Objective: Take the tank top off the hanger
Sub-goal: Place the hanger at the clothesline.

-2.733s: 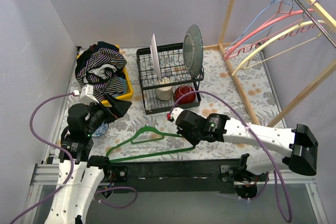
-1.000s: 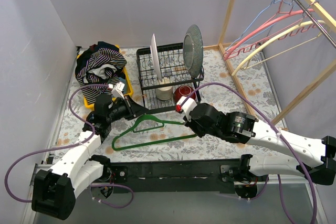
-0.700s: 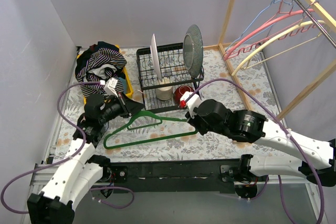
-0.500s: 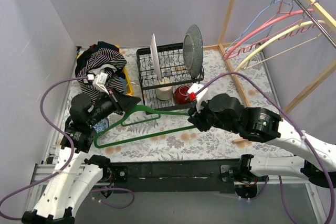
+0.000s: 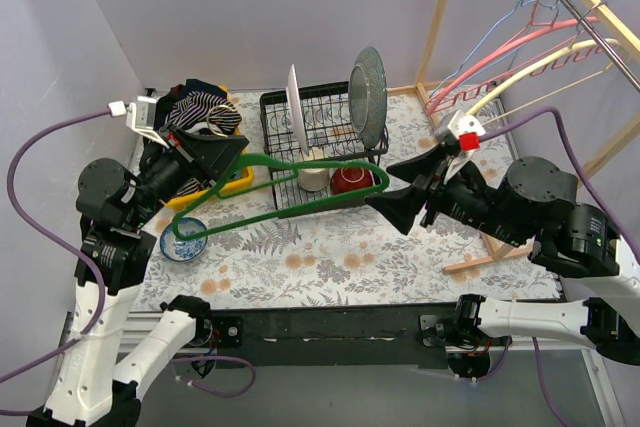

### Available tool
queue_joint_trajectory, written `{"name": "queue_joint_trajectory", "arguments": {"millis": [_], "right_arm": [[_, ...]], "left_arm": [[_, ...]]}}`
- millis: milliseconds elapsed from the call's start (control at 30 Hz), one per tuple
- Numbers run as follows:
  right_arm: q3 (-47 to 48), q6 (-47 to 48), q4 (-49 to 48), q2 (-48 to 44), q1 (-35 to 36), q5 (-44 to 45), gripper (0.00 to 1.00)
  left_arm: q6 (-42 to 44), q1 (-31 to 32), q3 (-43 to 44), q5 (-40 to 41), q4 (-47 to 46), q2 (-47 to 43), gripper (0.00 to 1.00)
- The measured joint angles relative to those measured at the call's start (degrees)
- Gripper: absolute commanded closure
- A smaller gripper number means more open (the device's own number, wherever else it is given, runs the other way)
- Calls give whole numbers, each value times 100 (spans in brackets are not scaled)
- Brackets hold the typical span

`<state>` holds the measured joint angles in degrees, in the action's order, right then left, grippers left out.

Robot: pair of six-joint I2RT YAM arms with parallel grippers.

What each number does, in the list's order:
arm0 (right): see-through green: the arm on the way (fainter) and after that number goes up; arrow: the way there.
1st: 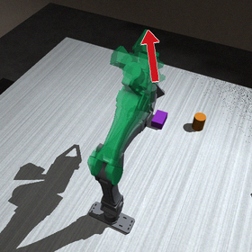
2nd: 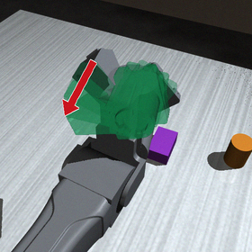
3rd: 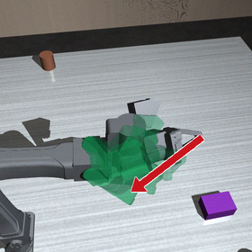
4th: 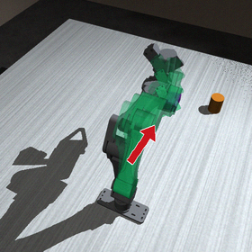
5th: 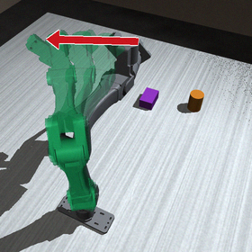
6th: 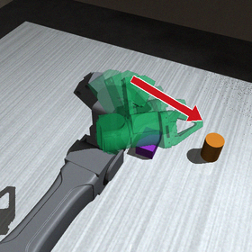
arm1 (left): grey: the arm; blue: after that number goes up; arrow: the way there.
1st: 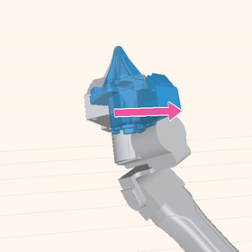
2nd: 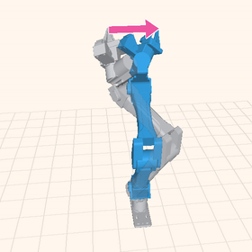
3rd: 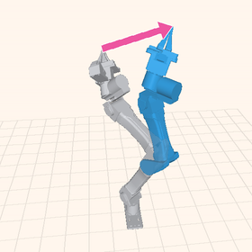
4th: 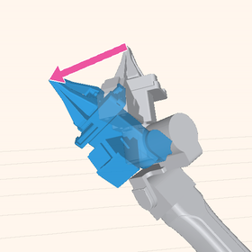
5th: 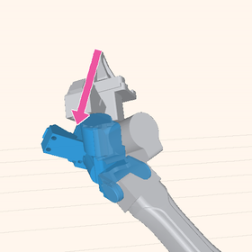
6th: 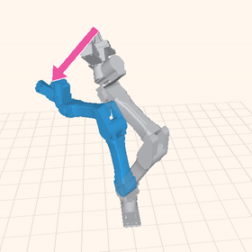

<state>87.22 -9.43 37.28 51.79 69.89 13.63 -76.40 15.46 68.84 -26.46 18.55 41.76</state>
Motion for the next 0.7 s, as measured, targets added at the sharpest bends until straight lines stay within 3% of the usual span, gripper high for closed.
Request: {"name": "queue_joint_trajectory", "arguments": {"millis": [133, 333, 533, 700], "right_arm": [[-2, 162, -540, -111, 0, 374, 24], [136, 1132, -1425, -37, 0, 540, 27], [686, 2288, -1958, 835, 4, -208, 32], [629, 2992, -2258, 1720, 114, -527, 30]], "left_arm": [[164, 0, 356, 162, 7, 431, 100], [337, 0, 977, 295, 70, 1088, 100], [369, 0, 1482, 330, 48, 1510, 100], [245, 0, 1543, 317, -109, 1628, 100]]}}
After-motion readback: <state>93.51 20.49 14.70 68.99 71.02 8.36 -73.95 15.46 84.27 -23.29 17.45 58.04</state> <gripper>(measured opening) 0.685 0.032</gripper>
